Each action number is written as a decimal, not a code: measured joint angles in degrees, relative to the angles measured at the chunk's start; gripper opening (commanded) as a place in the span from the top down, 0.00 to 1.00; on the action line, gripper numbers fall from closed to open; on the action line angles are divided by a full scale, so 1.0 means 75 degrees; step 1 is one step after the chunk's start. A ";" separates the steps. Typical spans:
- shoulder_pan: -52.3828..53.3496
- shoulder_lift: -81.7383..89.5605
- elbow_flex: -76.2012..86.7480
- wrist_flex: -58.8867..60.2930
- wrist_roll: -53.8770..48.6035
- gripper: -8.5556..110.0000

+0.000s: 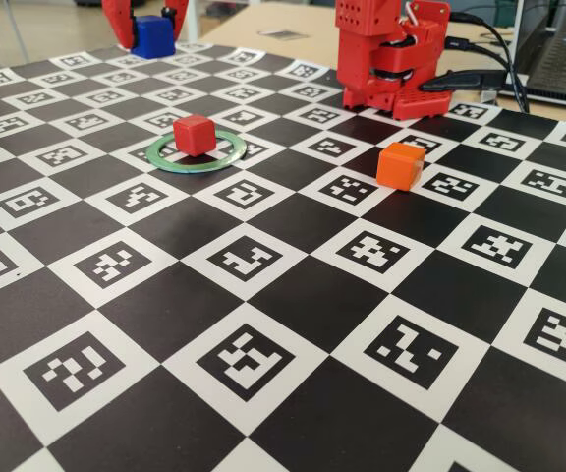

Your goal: Grab the red cube then put it in the green circle then put the blue cube on top and finally the orange cube on top

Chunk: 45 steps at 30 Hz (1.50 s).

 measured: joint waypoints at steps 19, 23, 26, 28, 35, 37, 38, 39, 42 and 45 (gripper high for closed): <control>-0.0305 0.0375 0.1816 -0.1652 0.0141 0.89; -0.0305 0.0375 0.1875 -0.1828 0.0000 0.89; -0.0305 0.0375 0.2039 -0.1875 -0.0082 0.89; -0.0305 0.0375 0.2156 -0.1934 -0.0117 0.89; -0.0539 0.0375 0.2367 -0.2063 -0.0152 0.89; -0.0656 0.0375 0.2367 -0.2063 -0.0129 0.89; -0.0703 0.0375 0.2367 -0.2063 -0.0105 0.89; -0.0750 0.0375 0.2367 -0.2063 -0.0070 0.89; -0.0809 0.0375 0.2367 -0.2133 -0.0070 0.89; -0.0809 0.0375 0.2484 -0.2250 -0.0059 0.89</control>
